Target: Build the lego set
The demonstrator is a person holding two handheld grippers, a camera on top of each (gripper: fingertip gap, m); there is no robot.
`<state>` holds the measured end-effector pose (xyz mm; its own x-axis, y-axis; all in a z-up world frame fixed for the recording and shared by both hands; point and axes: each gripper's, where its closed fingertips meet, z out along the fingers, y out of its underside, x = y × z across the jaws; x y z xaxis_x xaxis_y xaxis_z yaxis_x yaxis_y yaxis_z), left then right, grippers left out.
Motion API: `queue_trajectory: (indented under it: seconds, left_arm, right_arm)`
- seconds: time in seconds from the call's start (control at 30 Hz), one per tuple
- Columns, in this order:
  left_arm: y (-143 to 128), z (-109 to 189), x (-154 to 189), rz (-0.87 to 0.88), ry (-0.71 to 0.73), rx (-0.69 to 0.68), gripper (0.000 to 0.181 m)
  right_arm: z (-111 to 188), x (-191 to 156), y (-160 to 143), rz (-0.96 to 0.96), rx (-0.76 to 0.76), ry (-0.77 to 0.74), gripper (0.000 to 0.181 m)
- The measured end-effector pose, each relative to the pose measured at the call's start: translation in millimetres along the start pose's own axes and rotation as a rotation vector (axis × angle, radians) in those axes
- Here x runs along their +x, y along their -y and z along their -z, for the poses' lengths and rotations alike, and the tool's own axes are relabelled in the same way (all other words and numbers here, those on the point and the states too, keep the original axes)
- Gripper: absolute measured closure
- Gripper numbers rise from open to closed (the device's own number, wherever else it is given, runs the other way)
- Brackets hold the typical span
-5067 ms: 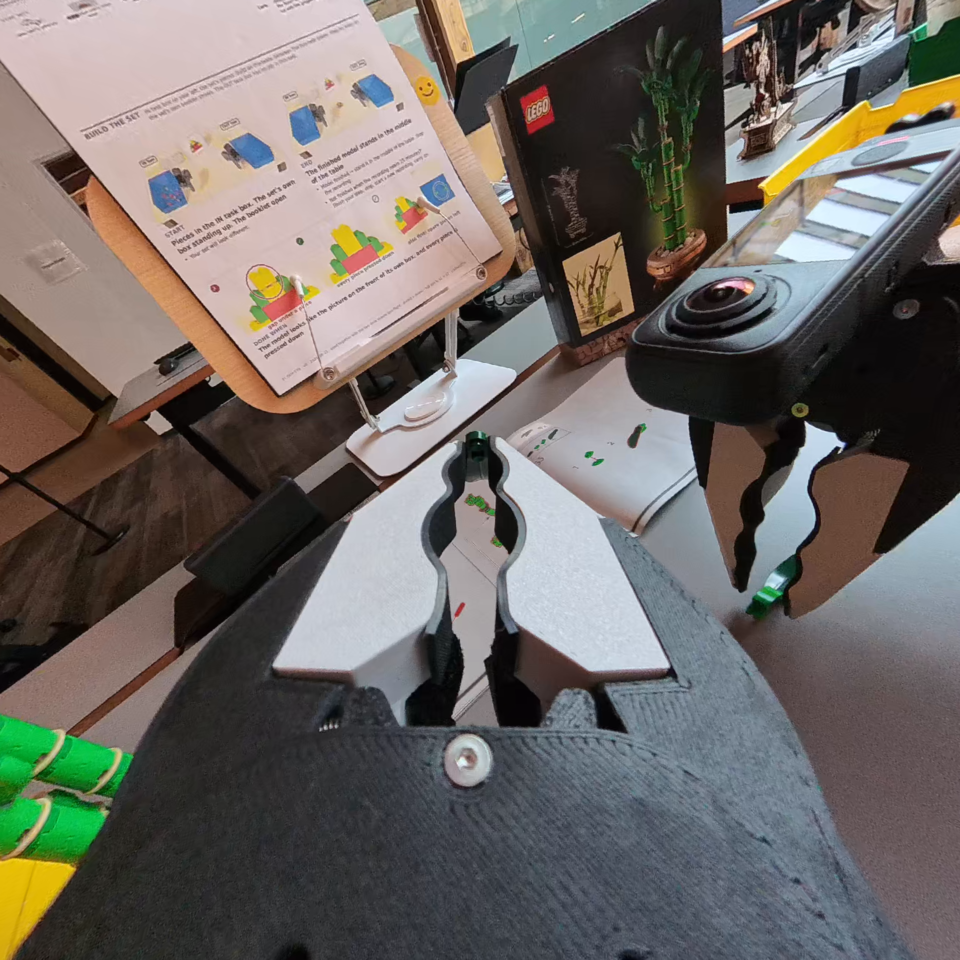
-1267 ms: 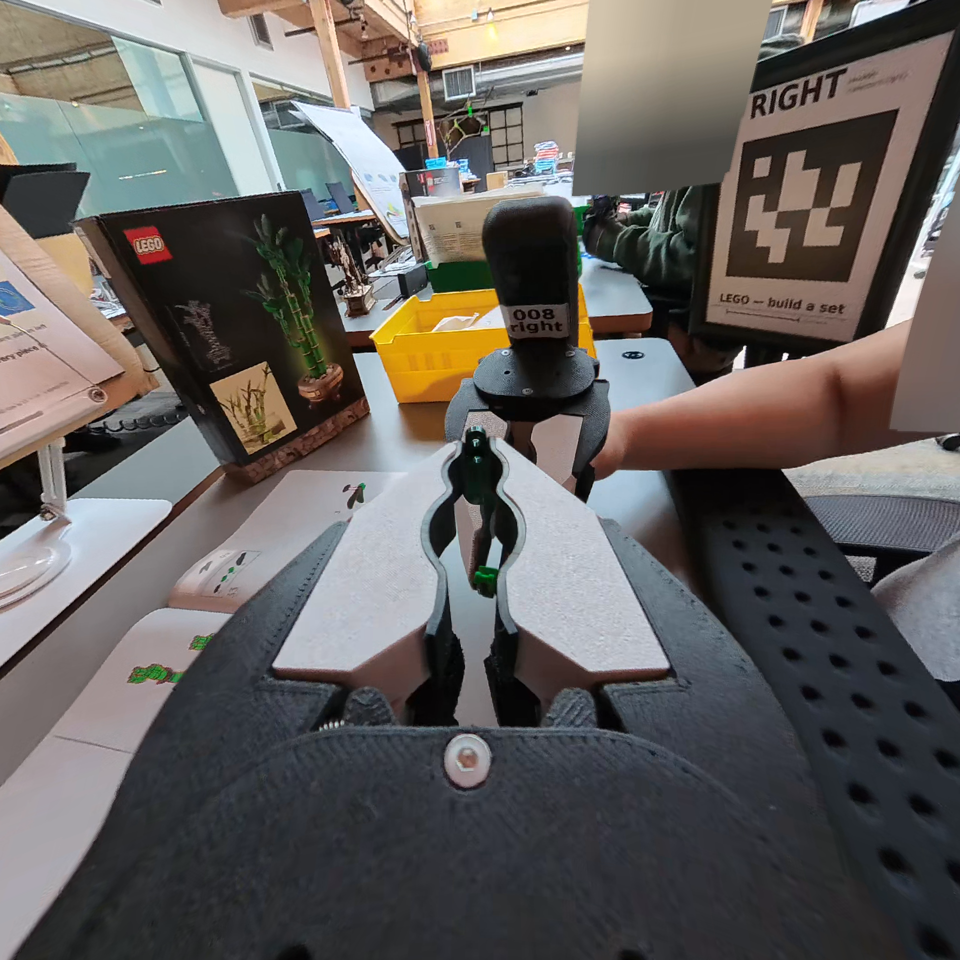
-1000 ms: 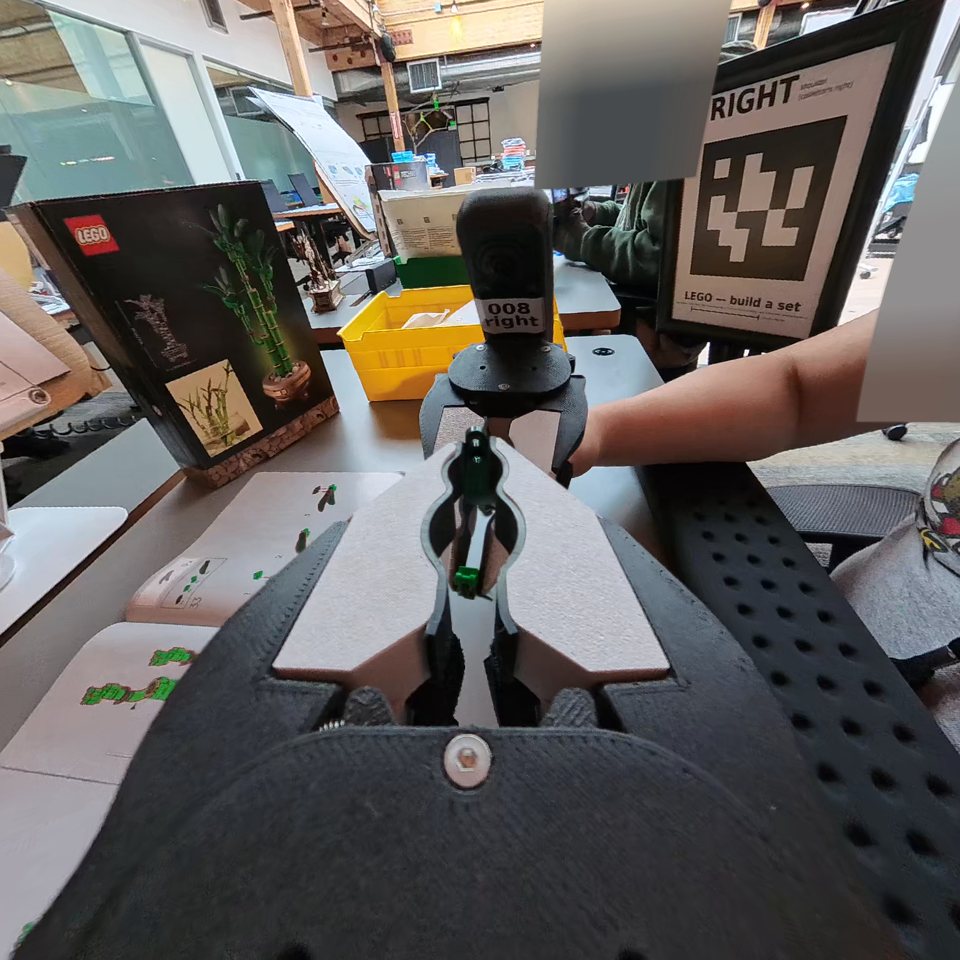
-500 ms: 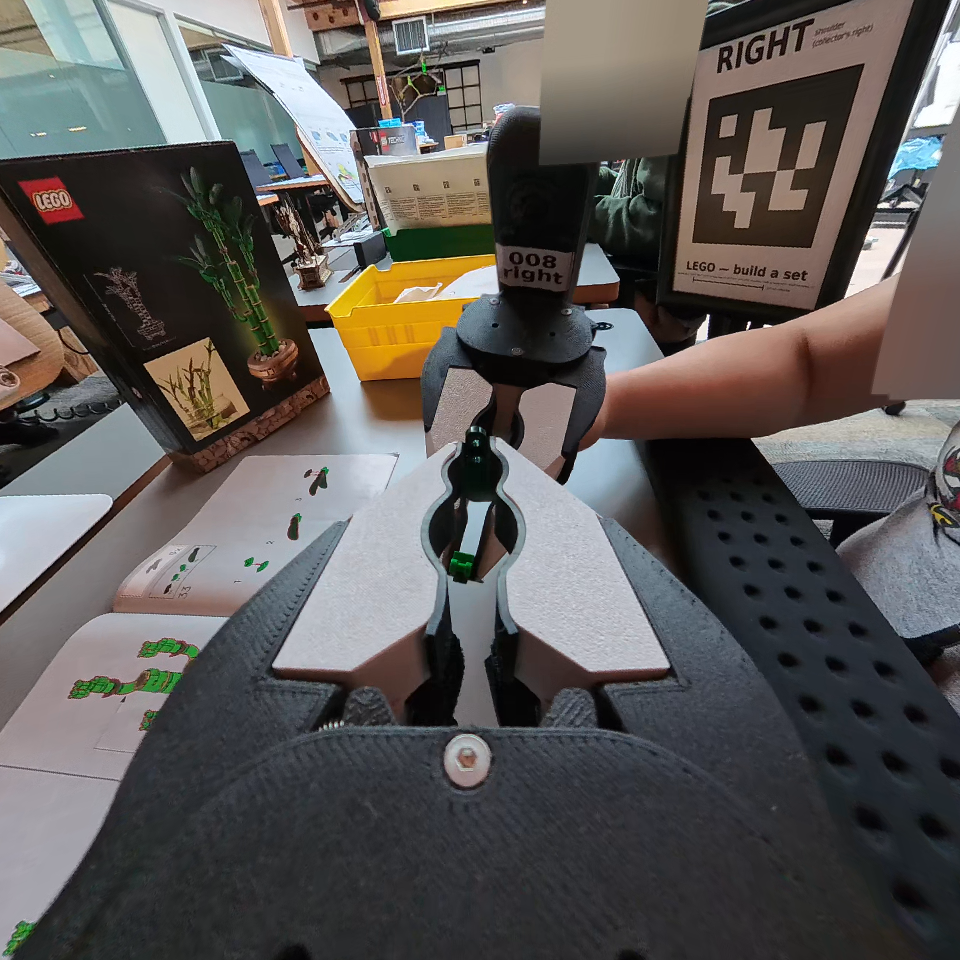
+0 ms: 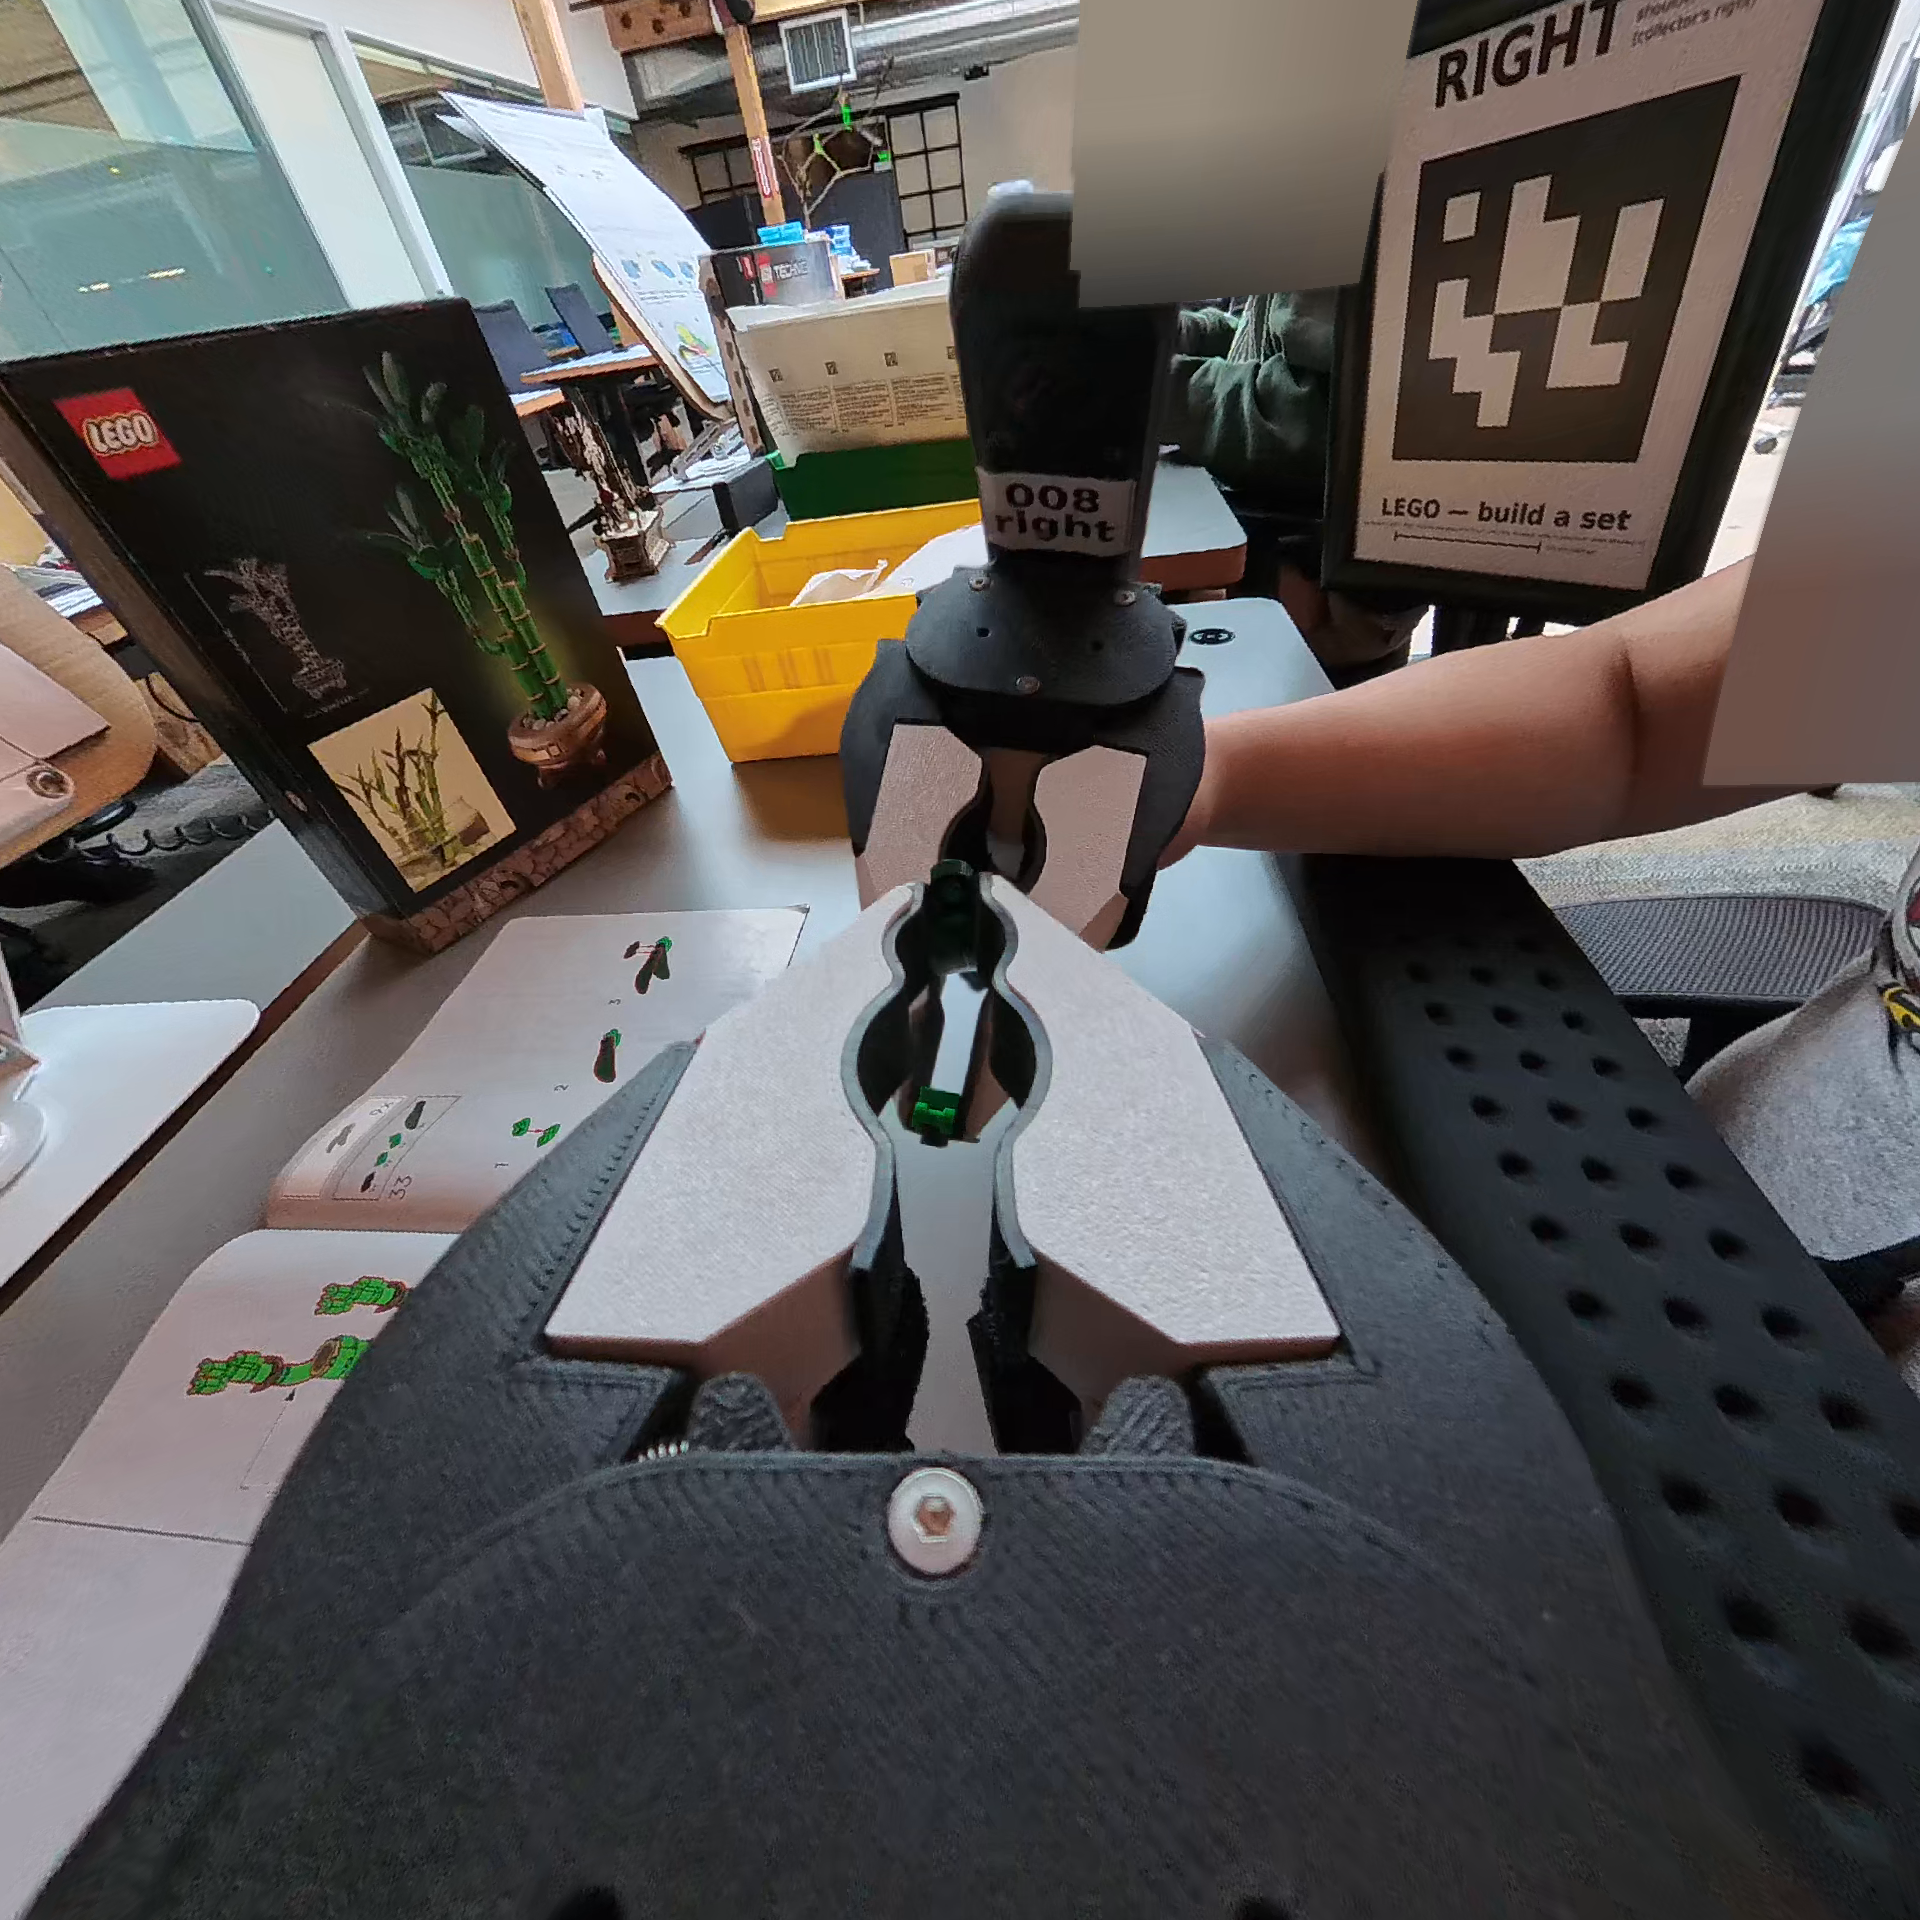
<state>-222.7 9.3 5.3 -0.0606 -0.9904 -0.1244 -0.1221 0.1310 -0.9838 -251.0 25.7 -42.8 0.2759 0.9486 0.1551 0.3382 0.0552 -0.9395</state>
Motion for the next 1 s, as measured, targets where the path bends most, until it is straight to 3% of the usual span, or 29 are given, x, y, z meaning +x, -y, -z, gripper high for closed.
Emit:
queue_trajectory:
  seconds: [0.3, 0.63, 1.0]
  left_arm:
    - [10, 19, -8, 0.023, 0.003, 0.046, 0.176]
    - [0, 13, -1, 0.018, -0.031, -0.015, 0.176]
    - [-2, 13, -6, 0.036, -0.017, 0.008, 0.175]
  right_arm:
    - [5, -2, 3, -0.056, 0.069, 0.077, 0.176]
    - [6, -3, 3, -0.05, 0.078, 0.082, 0.176]
    - [5, 0, 2, -0.075, 0.071, 0.074, 0.176]
